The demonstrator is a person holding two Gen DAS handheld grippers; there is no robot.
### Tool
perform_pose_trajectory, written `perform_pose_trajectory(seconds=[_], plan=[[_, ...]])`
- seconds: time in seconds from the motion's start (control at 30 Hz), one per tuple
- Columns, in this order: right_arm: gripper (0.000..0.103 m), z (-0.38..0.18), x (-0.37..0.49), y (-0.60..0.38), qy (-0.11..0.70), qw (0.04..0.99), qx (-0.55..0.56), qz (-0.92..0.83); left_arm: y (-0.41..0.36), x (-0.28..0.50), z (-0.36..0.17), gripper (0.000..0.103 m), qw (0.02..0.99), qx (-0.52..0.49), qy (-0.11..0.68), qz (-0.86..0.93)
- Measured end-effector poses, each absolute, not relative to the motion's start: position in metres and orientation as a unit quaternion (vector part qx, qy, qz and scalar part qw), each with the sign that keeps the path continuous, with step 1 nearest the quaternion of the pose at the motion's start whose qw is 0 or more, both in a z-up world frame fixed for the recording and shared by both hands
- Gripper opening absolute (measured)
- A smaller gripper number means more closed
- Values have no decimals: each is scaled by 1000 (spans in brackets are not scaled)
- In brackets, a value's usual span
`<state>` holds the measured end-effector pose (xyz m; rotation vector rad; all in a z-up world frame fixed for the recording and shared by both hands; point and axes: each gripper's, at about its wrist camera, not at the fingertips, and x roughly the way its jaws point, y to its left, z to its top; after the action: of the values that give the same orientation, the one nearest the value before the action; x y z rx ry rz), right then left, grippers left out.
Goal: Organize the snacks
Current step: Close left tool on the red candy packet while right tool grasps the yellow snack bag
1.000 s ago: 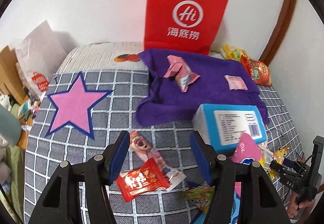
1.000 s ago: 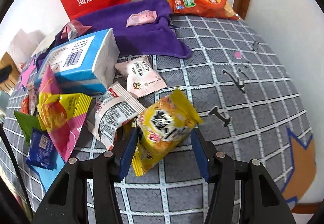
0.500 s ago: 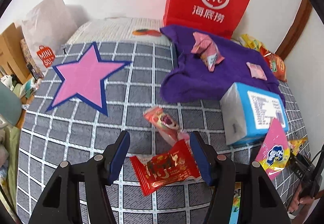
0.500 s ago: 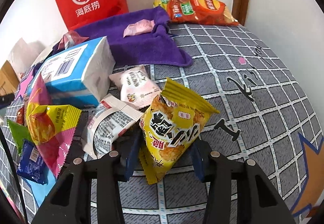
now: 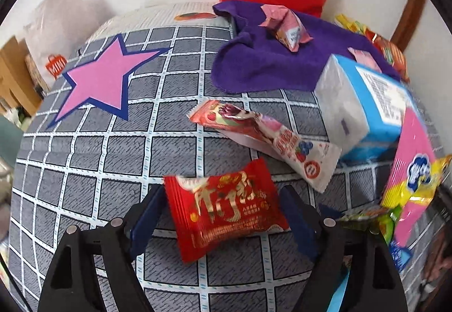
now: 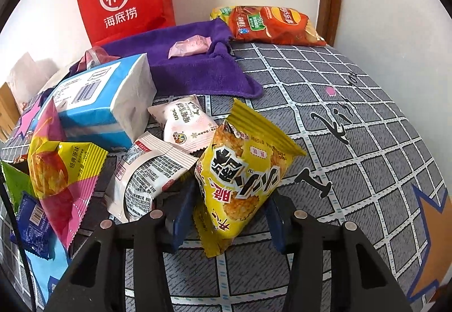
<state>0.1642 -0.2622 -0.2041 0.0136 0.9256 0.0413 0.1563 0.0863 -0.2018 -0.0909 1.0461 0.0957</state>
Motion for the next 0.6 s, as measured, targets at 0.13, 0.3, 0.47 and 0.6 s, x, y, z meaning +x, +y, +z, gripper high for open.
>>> perform_pose_trajectory(seconds=[0.13,0.3,0.47,0.6], plan=[[47,-205,164,-262,446,895,3,20,83,152,-202,72,872,-29,487,51],[47,-205,163,-262,446,895,2,20,85,149,-199,54,879,-35,473,46],[48,-205,163,-261,445,895,3,22,93,149,-193,45,876,-74,476,21],[45,-203,161,-264,441,897,14,22,94,148,-185,45,878,-79,471,15]])
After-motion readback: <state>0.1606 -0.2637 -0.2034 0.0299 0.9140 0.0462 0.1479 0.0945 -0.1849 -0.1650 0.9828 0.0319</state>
